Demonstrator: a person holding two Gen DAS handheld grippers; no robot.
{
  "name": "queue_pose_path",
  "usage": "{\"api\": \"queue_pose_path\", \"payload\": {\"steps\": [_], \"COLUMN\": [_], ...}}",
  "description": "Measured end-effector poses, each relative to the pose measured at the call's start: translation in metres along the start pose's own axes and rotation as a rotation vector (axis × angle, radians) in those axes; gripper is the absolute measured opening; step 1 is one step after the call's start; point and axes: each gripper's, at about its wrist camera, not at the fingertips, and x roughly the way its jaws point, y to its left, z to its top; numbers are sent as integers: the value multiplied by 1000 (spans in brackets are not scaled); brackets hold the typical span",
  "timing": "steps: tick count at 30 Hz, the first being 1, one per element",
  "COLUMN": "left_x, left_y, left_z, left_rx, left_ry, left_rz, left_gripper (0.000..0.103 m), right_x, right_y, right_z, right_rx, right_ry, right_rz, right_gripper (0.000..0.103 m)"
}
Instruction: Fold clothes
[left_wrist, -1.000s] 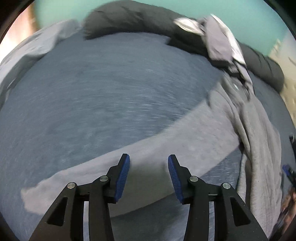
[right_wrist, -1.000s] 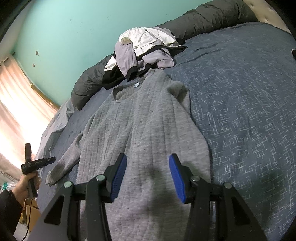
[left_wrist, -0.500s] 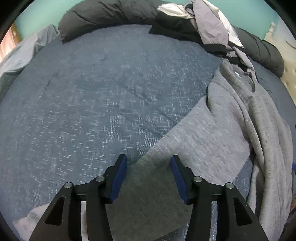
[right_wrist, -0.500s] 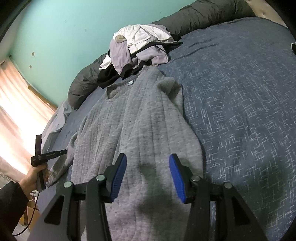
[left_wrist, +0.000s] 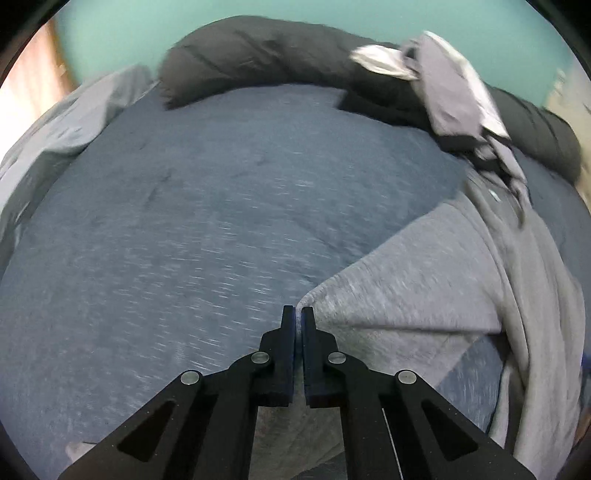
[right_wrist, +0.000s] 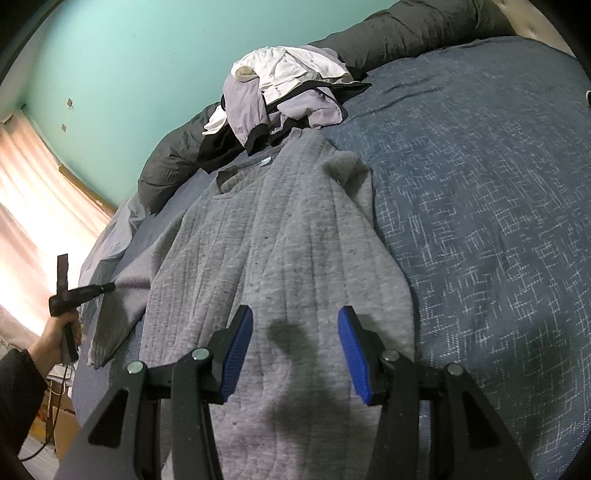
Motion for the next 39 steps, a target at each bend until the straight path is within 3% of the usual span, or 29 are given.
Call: {"api": "queue_pose_path", "payload": {"steps": [6,13,17,20,25,27,35,39], "left_x": [25,4,-25,-39,-53,-55,-56,-54], "left_y": [19,6,-9,-28,-87,-113,-178,-186], "left_z": [3,-3,-22,-46,-98,-116,-162,-169], "left_rx": [-110,-55,-4,-5,6,15,44,48], "left_ry": [83,1,-56,-56,-17,-10,14,16], "left_rz": [-2,66,26,-62,-269,-327,-460,-498], "left_gripper": [6,10,13,21,28,44,46,56], "right_x": [0,0,-6,-11,-20,-23,-32,-25], "right_y": [-3,-5,-7,-9,-13,-13,-20,-23], "right_z": [1,2,5,7,9,9,2,-4], "right_rx": [7,16,22,25,29,19,-8,3], "right_ry": [-2,-3,-18,-31,-46,-45,-27,9], "right_rz": [0,-1,-8,-17,-40,-54,-168,-198], "right_gripper": [49,49,49,49,49,49,49,51]}}
